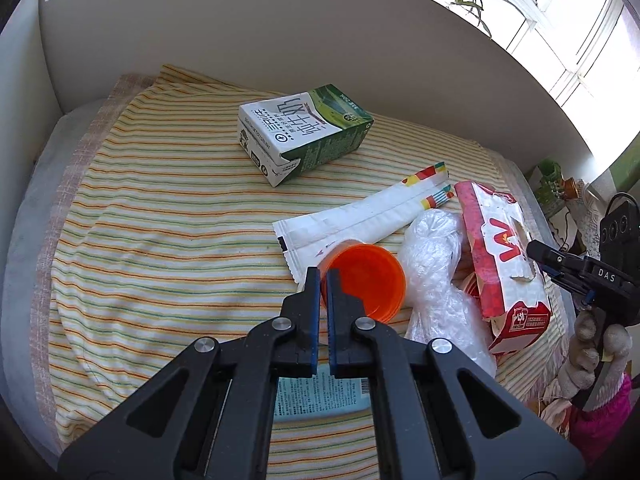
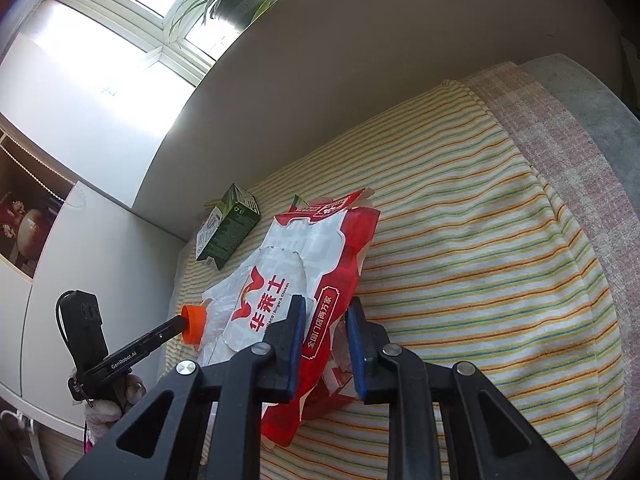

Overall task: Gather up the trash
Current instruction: 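Grasp the orange cup with the left gripper while the right grasps the wipes pack, then lift the orange cup and wipes pack off the bed with both grippers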

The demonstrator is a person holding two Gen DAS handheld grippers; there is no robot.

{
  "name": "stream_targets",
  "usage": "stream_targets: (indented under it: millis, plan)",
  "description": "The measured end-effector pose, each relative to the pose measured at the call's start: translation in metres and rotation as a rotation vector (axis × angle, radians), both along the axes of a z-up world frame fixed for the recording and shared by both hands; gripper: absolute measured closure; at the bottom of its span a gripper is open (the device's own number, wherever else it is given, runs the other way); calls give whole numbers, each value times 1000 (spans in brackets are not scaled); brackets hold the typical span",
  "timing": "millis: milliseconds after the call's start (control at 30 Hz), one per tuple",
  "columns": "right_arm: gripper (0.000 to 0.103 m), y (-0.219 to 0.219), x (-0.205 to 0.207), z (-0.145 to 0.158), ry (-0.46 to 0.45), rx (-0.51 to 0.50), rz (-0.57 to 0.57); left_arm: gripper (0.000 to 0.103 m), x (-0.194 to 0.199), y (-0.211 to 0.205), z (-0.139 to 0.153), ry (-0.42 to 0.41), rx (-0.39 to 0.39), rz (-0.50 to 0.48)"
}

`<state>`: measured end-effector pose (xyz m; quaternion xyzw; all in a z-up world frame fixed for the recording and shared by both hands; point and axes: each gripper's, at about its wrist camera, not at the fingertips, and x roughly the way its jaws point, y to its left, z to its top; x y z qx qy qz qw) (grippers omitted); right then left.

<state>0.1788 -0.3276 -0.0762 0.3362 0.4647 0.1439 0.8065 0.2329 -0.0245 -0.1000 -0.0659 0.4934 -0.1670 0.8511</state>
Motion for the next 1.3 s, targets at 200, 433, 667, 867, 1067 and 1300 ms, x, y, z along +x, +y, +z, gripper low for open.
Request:
stream_targets:
  millis: [200, 433, 667, 867, 1067, 1300]
  plan:
    - [89, -2, -6, 15, -37, -25, 2, 103, -2, -9, -8, 35, -46, -30]
    - [92, -5, -16, 32, -75, -53, 5, 103, -12, -20, 0, -17, -1, -46]
    - [94, -4, -29, 59, -146, -95, 0, 103, -21, -10, 18, -60, -11, -26]
    - [94, -1, -48, 85, -200, -109, 12, 103, -42, 1, 35, -94, -14, -19]
    - [94, 3, -73, 105, -237, -108, 28, 103, -73, 15, 44, -116, -18, -8]
    - [94, 7, -114, 117, -256, -84, 58, 103, -121, 25, 50, -144, -21, -6]
